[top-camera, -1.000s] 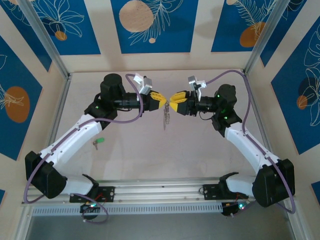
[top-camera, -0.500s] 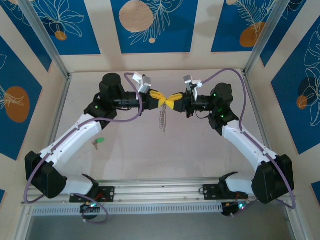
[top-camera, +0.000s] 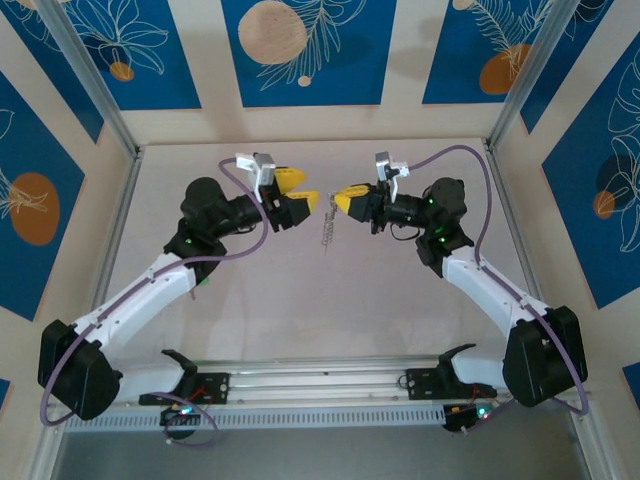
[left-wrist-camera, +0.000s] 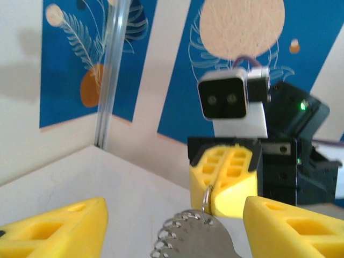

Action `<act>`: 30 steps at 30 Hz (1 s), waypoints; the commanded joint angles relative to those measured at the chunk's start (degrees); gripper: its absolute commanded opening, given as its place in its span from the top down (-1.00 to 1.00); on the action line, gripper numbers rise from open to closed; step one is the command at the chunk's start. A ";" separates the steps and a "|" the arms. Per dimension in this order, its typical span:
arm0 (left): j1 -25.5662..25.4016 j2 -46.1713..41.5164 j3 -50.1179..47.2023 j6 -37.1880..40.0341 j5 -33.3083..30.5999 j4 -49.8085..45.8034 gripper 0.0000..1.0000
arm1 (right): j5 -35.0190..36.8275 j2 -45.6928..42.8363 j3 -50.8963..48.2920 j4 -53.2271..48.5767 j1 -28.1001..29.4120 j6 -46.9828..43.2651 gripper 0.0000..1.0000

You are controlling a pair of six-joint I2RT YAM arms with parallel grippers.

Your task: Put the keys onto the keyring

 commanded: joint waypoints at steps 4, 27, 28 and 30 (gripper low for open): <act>1.90 4.09 -2.31 -15.22 3.90 18.43 -0.17 | 5.90 -1.38 -2.12 9.23 0.73 3.78 1.00; 0.68 14.68 -1.88 -30.32 11.57 37.09 -0.05 | 8.75 1.07 -0.90 11.30 1.74 5.61 1.00; 0.55 14.82 -1.89 -30.23 11.57 36.88 -0.05 | 8.70 1.14 -0.82 11.29 1.78 5.70 1.00; 0.17 15.01 -1.87 -29.88 11.52 36.50 -0.05 | 8.70 1.24 -0.81 11.31 1.78 5.74 1.00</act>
